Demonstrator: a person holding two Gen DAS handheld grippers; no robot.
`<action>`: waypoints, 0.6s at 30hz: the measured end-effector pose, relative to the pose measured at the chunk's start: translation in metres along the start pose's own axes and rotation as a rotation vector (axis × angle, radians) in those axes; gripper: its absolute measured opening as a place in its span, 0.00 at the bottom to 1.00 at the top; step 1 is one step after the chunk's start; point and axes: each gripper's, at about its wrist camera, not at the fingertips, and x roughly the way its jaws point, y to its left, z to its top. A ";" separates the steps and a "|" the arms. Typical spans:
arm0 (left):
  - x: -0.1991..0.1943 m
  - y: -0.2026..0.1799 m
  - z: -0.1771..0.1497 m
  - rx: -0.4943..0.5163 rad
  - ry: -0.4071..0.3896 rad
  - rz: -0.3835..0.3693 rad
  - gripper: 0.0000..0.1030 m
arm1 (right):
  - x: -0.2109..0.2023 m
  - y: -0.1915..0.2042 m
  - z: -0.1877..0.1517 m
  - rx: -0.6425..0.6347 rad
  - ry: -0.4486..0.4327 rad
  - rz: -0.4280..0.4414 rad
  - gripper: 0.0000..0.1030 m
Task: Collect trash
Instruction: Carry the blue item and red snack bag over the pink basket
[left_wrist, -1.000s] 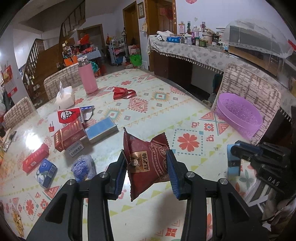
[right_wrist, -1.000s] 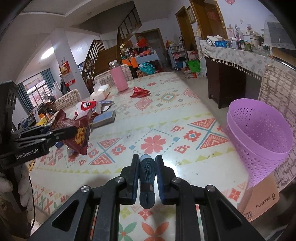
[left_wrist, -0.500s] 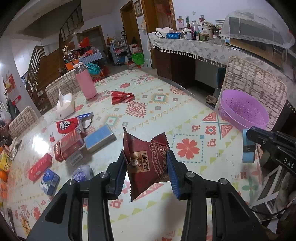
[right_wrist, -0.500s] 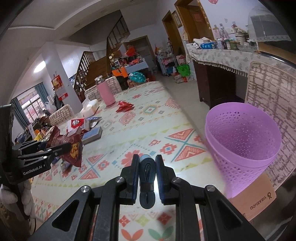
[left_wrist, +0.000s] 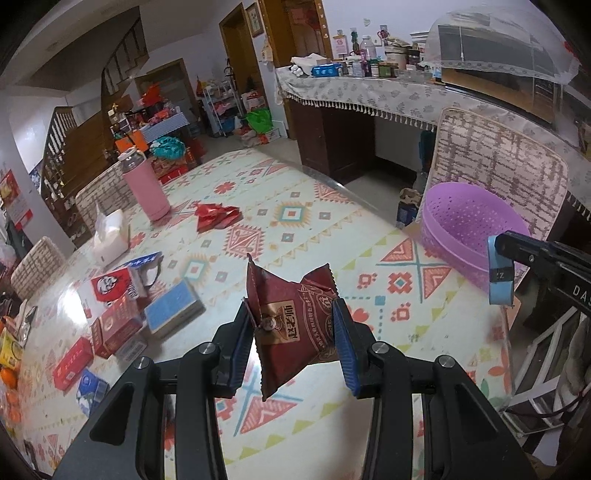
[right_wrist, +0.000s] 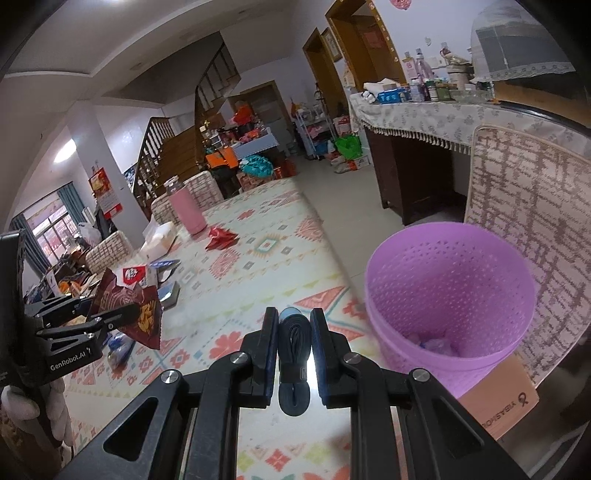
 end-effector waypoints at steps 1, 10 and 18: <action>0.001 -0.002 0.002 0.002 0.000 -0.005 0.39 | -0.001 -0.002 0.002 0.001 -0.003 -0.004 0.19; 0.009 -0.024 0.021 0.029 0.000 -0.047 0.39 | -0.010 -0.025 0.019 0.018 -0.035 -0.043 0.19; 0.021 -0.059 0.053 0.064 -0.004 -0.138 0.39 | -0.019 -0.055 0.038 0.033 -0.083 -0.109 0.19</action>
